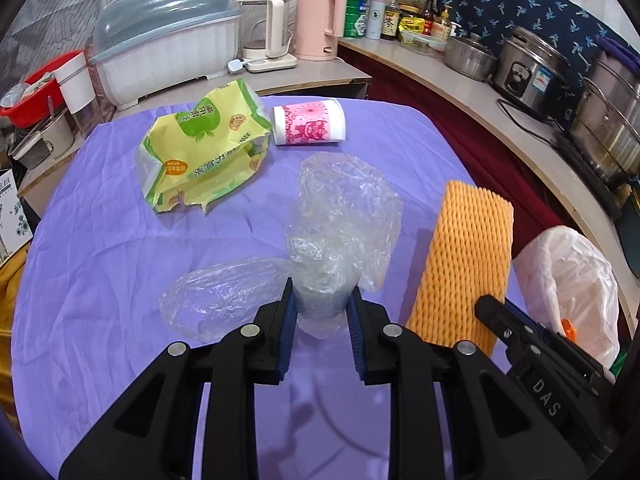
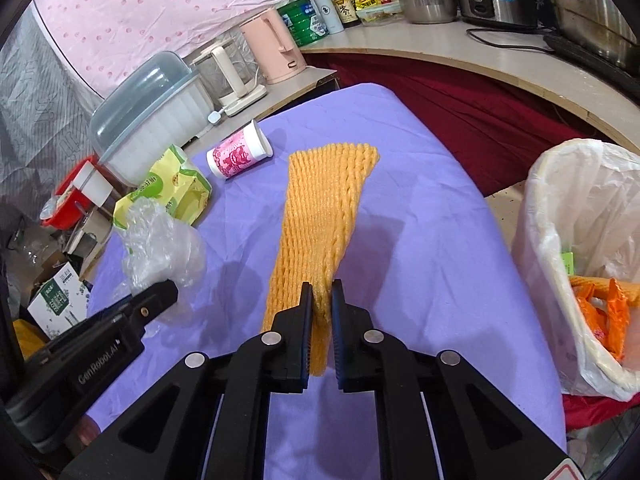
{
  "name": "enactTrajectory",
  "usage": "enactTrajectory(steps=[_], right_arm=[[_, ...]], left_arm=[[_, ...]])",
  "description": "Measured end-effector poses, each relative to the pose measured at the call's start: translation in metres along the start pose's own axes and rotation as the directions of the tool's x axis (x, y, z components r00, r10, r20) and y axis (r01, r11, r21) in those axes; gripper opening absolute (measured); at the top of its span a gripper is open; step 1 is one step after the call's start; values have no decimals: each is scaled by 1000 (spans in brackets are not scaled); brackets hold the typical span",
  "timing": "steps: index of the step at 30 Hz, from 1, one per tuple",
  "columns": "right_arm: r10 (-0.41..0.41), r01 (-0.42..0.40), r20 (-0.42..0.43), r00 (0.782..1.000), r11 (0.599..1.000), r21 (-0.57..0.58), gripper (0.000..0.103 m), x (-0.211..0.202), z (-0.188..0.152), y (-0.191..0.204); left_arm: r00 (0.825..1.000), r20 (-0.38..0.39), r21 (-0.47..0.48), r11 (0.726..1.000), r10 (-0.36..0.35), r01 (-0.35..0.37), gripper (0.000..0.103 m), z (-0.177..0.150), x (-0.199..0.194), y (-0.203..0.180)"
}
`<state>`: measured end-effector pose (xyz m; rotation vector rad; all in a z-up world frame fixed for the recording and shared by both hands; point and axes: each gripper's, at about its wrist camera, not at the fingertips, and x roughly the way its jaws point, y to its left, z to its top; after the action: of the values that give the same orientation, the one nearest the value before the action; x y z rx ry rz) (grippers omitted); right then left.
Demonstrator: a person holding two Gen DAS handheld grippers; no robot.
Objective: Collect trash
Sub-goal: 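Grasp the clear plastic bag with the left gripper while the right gripper grasps the mesh sleeve, then carry the clear bag and mesh sleeve over the bin with both grippers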
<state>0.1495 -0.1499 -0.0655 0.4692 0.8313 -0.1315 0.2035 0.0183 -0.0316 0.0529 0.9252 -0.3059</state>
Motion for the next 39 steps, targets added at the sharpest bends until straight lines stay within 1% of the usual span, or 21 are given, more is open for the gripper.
enactTrajectory(steps=[12,17,24,32,36,39], right_arm=[[-10,8,73,997,1000,30,9,-55,-9,-30],[-22,17,100,995,999,51,9,-74,-11,-50],[-55,41,140,989,994,104,9,-103,-15,-90],[-117,85,169,979,979,183,9,-131,-20,-148],[-159,116,176,972,966,232,9,-143,-24,-180],[-188,136,178,966,954,267,9,-150,-26,-201]], left_arm=[[999,36,43,999,-13,11,23,-17,-36,-36],[998,53,79,997,-26,22,23,-21,-49,-62],[997,59,139,989,-55,46,23,-29,-58,-105],[993,45,234,967,-111,98,23,-38,-59,-171],[988,17,271,951,-156,146,23,-43,-54,-202],[981,-8,303,934,-194,187,23,-45,-50,-225]])
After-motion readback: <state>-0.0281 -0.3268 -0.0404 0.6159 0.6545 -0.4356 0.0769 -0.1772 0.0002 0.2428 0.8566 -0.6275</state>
